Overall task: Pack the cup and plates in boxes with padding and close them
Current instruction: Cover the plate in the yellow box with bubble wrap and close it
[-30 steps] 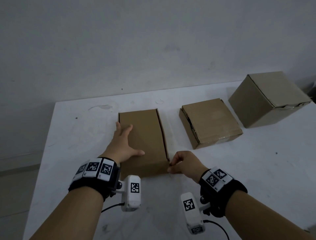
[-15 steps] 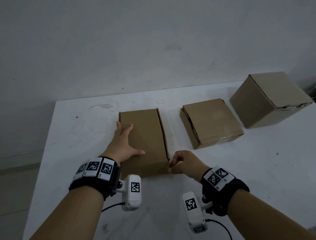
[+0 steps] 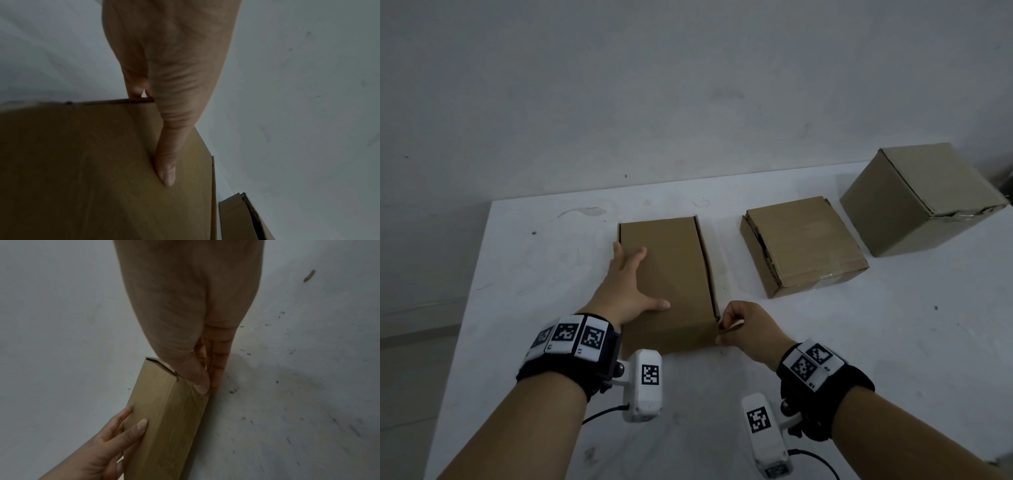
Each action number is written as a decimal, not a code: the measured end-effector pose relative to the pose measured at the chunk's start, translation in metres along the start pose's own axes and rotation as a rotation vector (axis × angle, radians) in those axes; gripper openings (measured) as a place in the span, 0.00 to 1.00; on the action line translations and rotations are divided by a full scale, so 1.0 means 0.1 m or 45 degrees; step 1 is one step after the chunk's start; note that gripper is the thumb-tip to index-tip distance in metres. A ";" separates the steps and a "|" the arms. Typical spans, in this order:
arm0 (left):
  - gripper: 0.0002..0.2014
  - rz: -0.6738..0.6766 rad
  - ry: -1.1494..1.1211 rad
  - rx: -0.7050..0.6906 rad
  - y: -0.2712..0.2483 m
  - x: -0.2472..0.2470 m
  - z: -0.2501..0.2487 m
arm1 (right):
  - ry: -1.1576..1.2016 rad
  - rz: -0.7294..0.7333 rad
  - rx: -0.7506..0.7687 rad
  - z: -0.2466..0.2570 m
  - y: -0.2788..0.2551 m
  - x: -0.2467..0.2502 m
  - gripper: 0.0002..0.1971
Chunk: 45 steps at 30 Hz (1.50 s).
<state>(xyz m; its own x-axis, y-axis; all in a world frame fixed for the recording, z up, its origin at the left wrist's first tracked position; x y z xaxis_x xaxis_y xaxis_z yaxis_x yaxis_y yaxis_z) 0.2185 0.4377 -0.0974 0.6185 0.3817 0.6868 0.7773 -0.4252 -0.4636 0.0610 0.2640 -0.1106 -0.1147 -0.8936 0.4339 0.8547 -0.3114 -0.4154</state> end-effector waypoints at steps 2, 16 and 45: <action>0.57 0.003 0.001 -0.002 0.00 0.00 0.00 | -0.023 -0.009 0.003 0.01 -0.04 0.02 0.17; 0.58 0.007 0.004 -0.009 0.01 0.01 0.01 | 0.279 0.082 -0.103 -0.02 -0.07 0.10 0.14; 0.57 -0.035 -0.097 -0.057 -0.05 0.05 -0.02 | -1.533 -0.058 0.626 0.28 0.09 -0.06 0.34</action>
<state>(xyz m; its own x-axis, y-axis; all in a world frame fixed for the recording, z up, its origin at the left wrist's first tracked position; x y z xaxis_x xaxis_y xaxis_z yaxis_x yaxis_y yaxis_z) 0.2173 0.4405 -0.0908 0.6052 0.4545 0.6536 0.7893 -0.4494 -0.4183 0.0831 0.2759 -0.0946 0.1561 0.0439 0.9868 0.9864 0.0456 -0.1581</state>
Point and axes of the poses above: each hand's wrist, its own y-axis towards the middle knuckle, its own x-axis out of the back of the hand, z = x × y, the point moved 3 cm from there along y, towards the middle knuckle, and after that the axes turned 4 degrees about x, right-handed, at the moved point
